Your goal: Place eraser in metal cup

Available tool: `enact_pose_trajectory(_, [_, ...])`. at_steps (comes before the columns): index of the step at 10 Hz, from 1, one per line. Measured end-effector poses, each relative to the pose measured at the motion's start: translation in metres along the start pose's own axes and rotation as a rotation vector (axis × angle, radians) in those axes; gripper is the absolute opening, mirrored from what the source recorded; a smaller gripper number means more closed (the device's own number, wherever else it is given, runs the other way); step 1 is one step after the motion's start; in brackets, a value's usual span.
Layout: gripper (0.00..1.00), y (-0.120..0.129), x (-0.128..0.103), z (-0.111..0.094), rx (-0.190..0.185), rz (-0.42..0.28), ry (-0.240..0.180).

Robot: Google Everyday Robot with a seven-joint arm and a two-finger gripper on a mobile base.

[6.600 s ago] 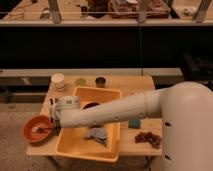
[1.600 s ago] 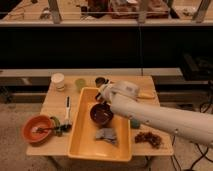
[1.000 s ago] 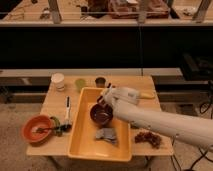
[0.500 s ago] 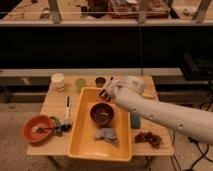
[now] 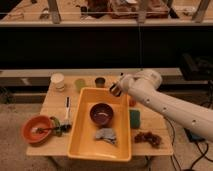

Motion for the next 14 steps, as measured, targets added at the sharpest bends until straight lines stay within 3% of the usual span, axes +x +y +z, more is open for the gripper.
enact_pose_trajectory(5, [0.0,-0.05,0.037,0.055,-0.031,0.023,-0.089])
enact_pose_trajectory(7, [0.0,-0.065,0.066,0.076,-0.096,0.046,-0.155])
enact_pose_trajectory(9, [0.0,-0.086,0.077,0.092,-0.149,0.04,-0.225])
enact_pose_trajectory(12, [0.0,-0.105,0.076,0.103,-0.187,0.008,-0.293])
enact_pose_trajectory(14, [0.0,-0.108,0.076,0.103,-0.191,0.003,-0.301])
